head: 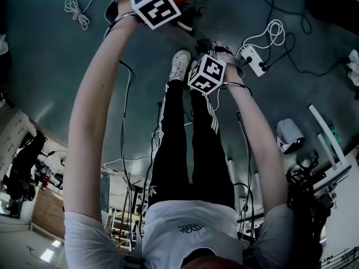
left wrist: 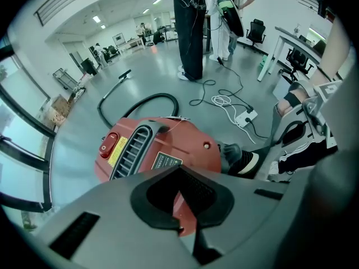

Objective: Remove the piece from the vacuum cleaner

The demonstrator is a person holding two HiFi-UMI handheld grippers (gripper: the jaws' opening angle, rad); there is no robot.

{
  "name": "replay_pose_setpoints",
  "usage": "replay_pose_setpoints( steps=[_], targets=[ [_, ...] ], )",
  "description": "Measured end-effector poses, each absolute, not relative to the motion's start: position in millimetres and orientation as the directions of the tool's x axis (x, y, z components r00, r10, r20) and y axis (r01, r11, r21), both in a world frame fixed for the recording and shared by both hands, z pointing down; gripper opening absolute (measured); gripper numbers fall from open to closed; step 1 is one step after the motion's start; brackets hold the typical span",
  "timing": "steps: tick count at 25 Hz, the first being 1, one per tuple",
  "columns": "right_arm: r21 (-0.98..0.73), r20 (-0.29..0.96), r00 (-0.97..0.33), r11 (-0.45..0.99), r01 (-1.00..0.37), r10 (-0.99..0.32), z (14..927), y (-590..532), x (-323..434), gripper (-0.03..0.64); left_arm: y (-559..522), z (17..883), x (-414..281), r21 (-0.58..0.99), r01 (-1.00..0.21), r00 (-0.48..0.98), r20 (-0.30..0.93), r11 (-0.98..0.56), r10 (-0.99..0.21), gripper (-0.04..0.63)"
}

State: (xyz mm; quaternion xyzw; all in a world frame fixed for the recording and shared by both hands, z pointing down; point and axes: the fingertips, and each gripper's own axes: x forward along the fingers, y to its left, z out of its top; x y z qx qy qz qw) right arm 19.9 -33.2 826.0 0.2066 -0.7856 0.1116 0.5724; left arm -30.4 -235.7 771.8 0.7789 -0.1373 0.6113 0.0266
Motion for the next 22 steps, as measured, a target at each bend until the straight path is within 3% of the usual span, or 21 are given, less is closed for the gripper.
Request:
replay_pose_setpoints(
  steps=[22],
  targets=[
    [-0.009,0.938,-0.299,0.85,-0.526,-0.175,832,-20,14,0.025,-233,775,-28,-0.134,-0.252,0.2,0.962,-0.958,-0.187,0.003]
  ],
)
